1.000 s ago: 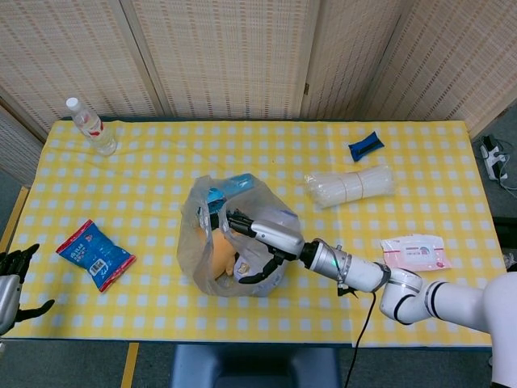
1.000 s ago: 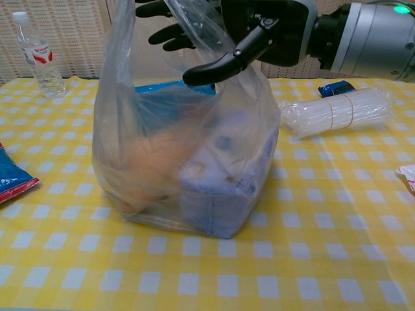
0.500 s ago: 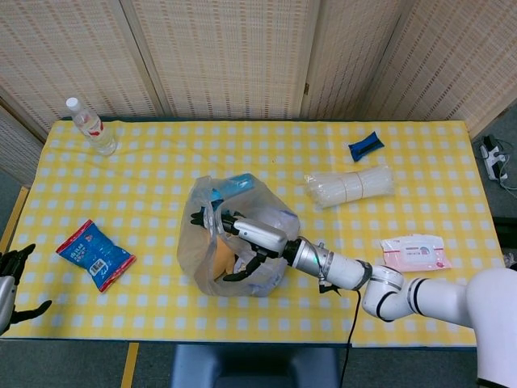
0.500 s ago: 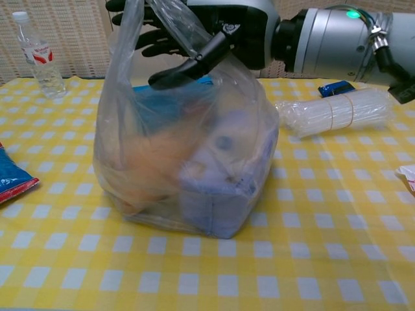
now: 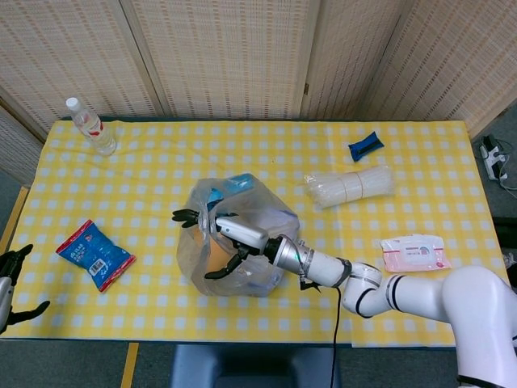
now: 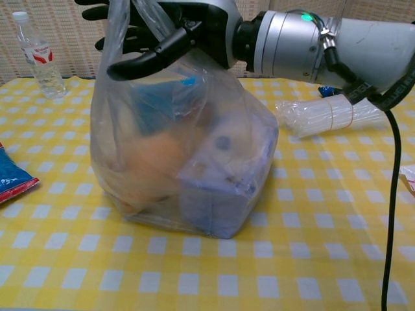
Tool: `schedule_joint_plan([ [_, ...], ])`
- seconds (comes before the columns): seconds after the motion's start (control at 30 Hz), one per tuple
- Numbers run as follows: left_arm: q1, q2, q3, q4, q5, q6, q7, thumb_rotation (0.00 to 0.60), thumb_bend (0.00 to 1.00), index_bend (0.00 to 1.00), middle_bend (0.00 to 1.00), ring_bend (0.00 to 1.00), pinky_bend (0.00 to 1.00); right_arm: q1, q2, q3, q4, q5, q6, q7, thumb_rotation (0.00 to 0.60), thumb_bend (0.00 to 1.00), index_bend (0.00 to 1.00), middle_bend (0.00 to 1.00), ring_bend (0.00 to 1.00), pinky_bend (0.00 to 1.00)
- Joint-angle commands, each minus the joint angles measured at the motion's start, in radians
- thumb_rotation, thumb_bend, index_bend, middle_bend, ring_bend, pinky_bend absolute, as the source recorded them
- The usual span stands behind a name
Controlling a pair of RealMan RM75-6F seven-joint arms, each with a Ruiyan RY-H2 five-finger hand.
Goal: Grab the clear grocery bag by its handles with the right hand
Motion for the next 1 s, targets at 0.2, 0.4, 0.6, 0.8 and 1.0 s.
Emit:
schedule_joint_plan([
  [0.2, 0.006, 0.006, 0.000, -0.003, -0.001, 0.007, -0.007, 0.600, 0.19, 0.00, 0.18, 0.12, 0.01, 0.026, -0.052, 0.020, 0.052, -0.002, 0.019, 0.052, 0.600, 0.23, 0.02, 0.00, 0.17, 0.00],
  [0.4, 0.008, 0.011, -0.002, -0.002, 0.003, 0.011, -0.017, 0.600, 0.19, 0.00, 0.18, 0.12, 0.01, 0.031, -0.064, 0.028, 0.057, -0.001, 0.043, 0.104, 0.600, 0.22, 0.02, 0.00, 0.15, 0.00],
  [0.6, 0.006, 0.015, -0.006, -0.002, -0.002, 0.005, -0.023, 0.600, 0.19, 0.00, 0.18, 0.12, 0.01, 0.059, -0.085, 0.037, 0.082, 0.005, 0.025, 0.157, 0.600, 0.22, 0.02, 0.00, 0.16, 0.00],
  [0.8, 0.010, 0.019, -0.009, -0.002, -0.006, 0.012, -0.032, 0.600, 0.19, 0.00, 0.18, 0.12, 0.01, 0.086, -0.121, 0.049, 0.125, 0.010, 0.021, 0.254, 0.600, 0.22, 0.02, 0.00, 0.19, 0.00],
  [1.0, 0.013, 0.024, -0.010, -0.002, -0.008, 0.014, -0.041, 0.600, 0.19, 0.00, 0.18, 0.12, 0.01, 0.089, -0.148, 0.054, 0.159, -0.001, 0.074, 0.335, 0.600, 0.22, 0.02, 0.00, 0.19, 0.00],
])
